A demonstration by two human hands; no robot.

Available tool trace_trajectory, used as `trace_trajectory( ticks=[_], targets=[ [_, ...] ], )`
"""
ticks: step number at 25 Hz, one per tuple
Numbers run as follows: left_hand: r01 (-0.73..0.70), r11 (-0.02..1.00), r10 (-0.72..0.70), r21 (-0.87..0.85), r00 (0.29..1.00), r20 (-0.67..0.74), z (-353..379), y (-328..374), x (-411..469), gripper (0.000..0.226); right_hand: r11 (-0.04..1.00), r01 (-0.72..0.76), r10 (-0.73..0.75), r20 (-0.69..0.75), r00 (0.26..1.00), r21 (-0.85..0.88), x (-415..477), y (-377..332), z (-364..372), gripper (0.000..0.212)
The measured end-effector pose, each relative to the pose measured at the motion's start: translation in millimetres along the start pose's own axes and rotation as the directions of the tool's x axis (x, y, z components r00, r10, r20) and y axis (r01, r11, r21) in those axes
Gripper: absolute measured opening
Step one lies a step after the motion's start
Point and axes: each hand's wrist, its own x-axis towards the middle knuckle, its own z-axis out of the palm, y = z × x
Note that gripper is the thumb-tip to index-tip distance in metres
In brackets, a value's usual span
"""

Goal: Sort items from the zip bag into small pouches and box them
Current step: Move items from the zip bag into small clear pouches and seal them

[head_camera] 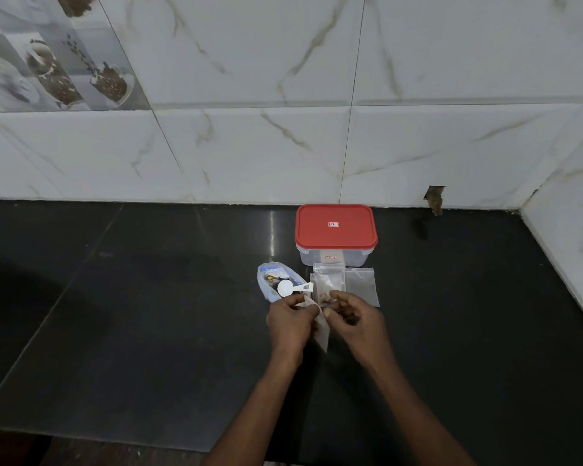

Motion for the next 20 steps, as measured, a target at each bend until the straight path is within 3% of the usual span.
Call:
trace_trajectory(
  ticks=[3,9,11,13,16,18,20],
  targets=[
    [-0.067,0.997,0.067,0.022,0.997,0.027,-7,1,4,0.022,0.997,-0.008,0.013,0.067,0.998,-0.076,9,-8,4,0.010],
    [-0.096,0.986,0.115,-0.134,0.983,0.143,-18,4,8,0.008,0.977,-0.189,0.169,0.195,0.966,0.094,19,-18,7,0.009],
    [-0.108,0.989,0.120,-0.099,0.985,0.128,-20,6,10,0.012,0.982,-0.187,0.188,0.116,0.975,-0.021,26,-17,11,0.008],
    [-0.161,0.983,0.155,0.092,0.986,0.068,-22,9,12,0.019,0.957,-0.073,0.086,0.032,0.996,-0.282,31,-19,18,0.014],
    [-0.290,0.810,0.275,0.509,0.955,0.107,-24,18,6,0.023,0.751,0.132,-0.096,0.090,0.991,-0.647,34,-25,32,0.021],
    [-0.339,0.744,0.319,0.576,0.937,0.139,-29,22,4,0.028,0.703,0.170,-0.113,0.127,0.985,-0.691,34,-30,37,0.020],
    [-0.416,0.775,0.386,0.475,0.908,0.164,-39,17,6,0.035,0.750,0.169,-0.122,0.118,0.986,-0.639,36,-34,35,0.023]
  ],
)
